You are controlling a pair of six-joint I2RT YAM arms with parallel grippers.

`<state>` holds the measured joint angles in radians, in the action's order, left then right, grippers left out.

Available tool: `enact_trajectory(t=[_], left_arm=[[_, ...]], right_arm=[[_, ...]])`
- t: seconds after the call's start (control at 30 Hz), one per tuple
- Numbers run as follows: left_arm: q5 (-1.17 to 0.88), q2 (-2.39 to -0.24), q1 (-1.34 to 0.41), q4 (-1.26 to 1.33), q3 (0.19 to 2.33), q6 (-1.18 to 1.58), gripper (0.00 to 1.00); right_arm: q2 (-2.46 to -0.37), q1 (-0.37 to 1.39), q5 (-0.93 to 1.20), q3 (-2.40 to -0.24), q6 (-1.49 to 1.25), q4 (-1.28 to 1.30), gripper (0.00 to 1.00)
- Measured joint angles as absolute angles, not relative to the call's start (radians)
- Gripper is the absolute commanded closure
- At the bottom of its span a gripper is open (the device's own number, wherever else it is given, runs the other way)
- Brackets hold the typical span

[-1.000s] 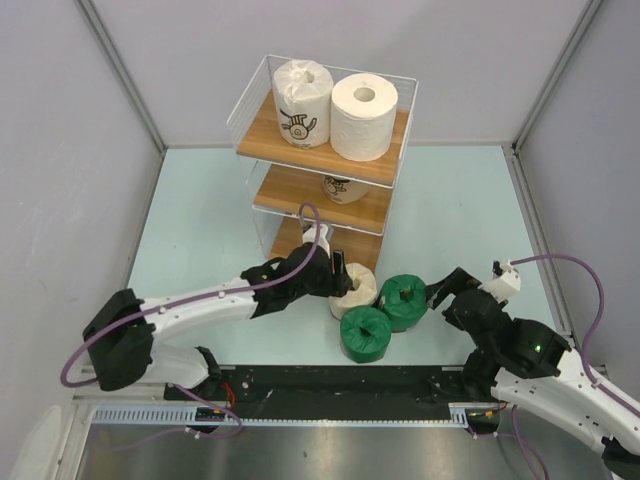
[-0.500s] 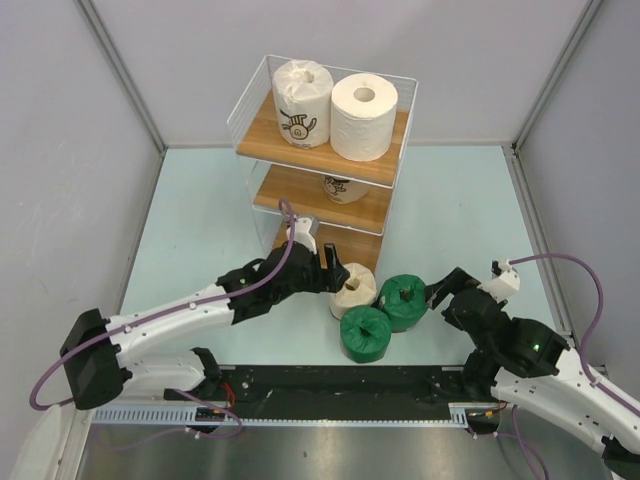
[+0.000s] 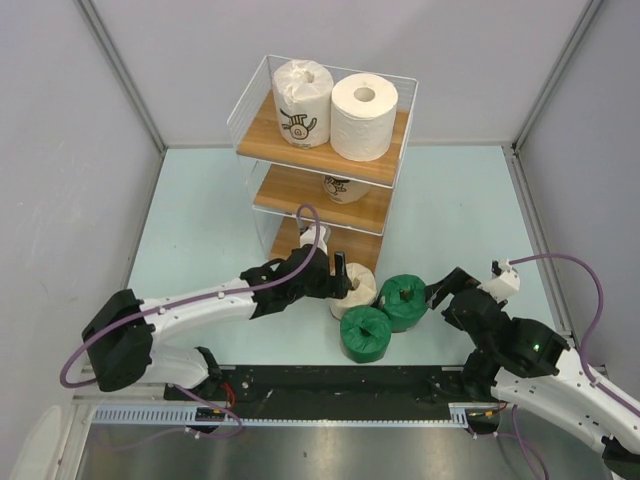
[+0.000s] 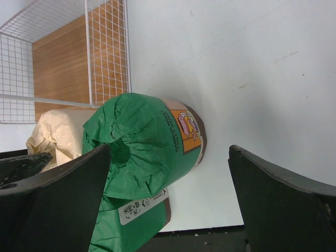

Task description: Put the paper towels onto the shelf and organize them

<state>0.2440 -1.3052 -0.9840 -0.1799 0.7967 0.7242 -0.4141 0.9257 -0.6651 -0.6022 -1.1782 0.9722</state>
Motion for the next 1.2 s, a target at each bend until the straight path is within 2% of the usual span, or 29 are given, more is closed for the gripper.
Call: enact_trajectory(t=[0.33, 0.73, 1.0, 1.2], left_arm=[[0.244, -1.401, -0.984, -0.131, 0.797, 0.727, 0.24], [0.234, -1.44, -0.984, -0.075, 0.799, 0.737, 0.5], [0.233, -1.414, -0.984, -0.077, 0.781, 0.736, 0.5], [0.245, -1.323, -0.983, -0.177, 0.777, 0.732, 0.5]], right_arm=[[-0.414, 0.926, -0.665, -0.602, -1.178, 0.972, 0.0], [-0.414, 0.926, -0.665, -0.602, -1.179, 0.974, 0.0], [-0.414, 0.926, -0.665, -0.602, -1.179, 0.974, 0.0], [-0.414, 0.927, -0.665, -0.602, -1.179, 0.974, 0.0]])
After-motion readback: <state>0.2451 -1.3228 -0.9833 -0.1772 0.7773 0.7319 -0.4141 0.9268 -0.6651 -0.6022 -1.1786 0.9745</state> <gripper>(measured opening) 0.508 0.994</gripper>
